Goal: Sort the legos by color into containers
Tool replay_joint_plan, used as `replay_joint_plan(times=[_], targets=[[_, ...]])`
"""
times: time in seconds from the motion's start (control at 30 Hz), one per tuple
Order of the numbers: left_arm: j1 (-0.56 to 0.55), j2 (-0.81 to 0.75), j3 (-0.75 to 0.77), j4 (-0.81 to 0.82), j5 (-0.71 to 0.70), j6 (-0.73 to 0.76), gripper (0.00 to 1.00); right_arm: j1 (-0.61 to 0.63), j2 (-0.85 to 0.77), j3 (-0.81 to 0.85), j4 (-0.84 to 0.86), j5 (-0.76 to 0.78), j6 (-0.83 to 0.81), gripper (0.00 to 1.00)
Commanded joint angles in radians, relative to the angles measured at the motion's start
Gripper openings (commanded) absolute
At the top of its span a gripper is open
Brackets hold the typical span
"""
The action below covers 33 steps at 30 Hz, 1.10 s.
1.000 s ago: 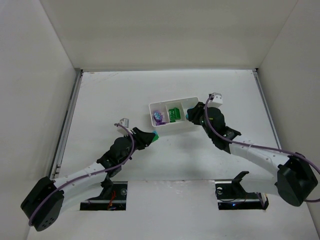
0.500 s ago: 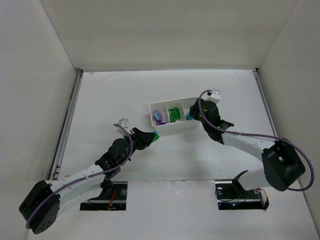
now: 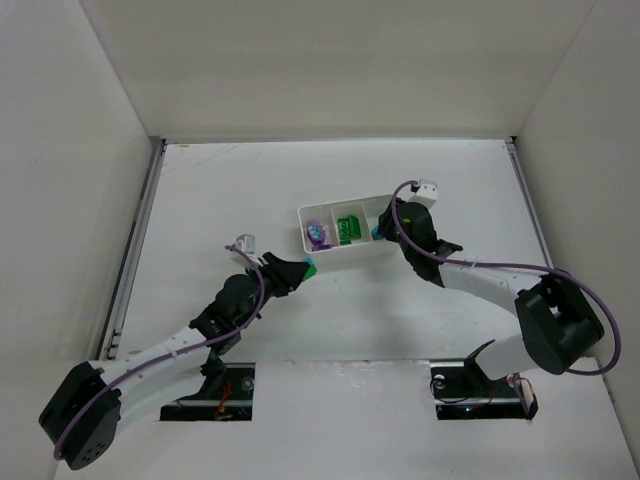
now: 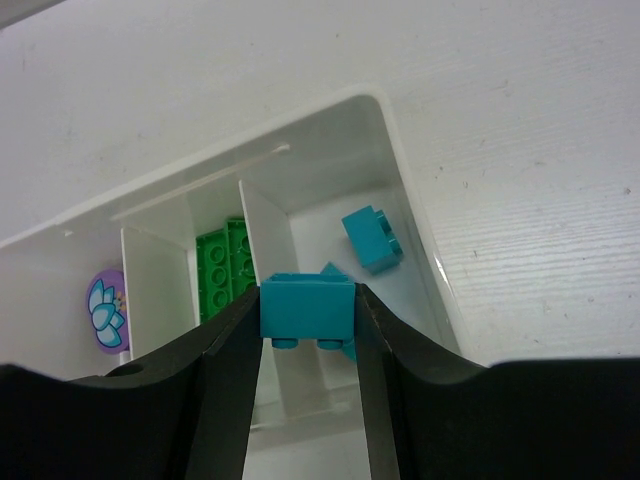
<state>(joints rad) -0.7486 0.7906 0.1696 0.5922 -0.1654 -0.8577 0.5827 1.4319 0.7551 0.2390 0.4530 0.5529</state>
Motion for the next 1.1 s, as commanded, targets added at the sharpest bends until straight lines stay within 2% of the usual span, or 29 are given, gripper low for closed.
replay_joint_plan(times=[0.0, 0.5, 0.57, 0.63, 0.77, 1.0, 1.07], targets=[[0.013, 0.006, 0.053, 0.037, 0.013, 0.013, 0.23, -0.005, 0.004, 0.027, 0.059, 0.015, -0.008, 0.46], [0.007, 0.009, 0.067, 0.035, 0.012, 0.017, 0.23, -0.007, 0.013, 0.026, 0.059, 0.010, -0.016, 0.49], [0.013, 0.016, 0.076, 0.035, 0.021, 0.017, 0.23, -0.007, -0.001, 0.020, 0.059, 0.010, -0.011, 0.52], [0.012, 0.019, 0.088, 0.035, 0.024, 0.017, 0.23, -0.004, -0.027, 0.020, 0.062, 0.010, -0.016, 0.63], [0.008, 0.027, 0.105, 0.047, 0.024, 0.006, 0.23, 0.015, -0.074, 0.009, 0.062, -0.010, -0.016, 0.72], [0.007, 0.036, 0.097, 0.152, 0.067, -0.029, 0.24, 0.045, -0.246, -0.051, 0.063, -0.169, 0.031, 0.79], [0.018, 0.019, 0.071, 0.185, 0.099, -0.058, 0.24, 0.061, -0.293, -0.077, 0.072, -0.268, 0.074, 0.78]])
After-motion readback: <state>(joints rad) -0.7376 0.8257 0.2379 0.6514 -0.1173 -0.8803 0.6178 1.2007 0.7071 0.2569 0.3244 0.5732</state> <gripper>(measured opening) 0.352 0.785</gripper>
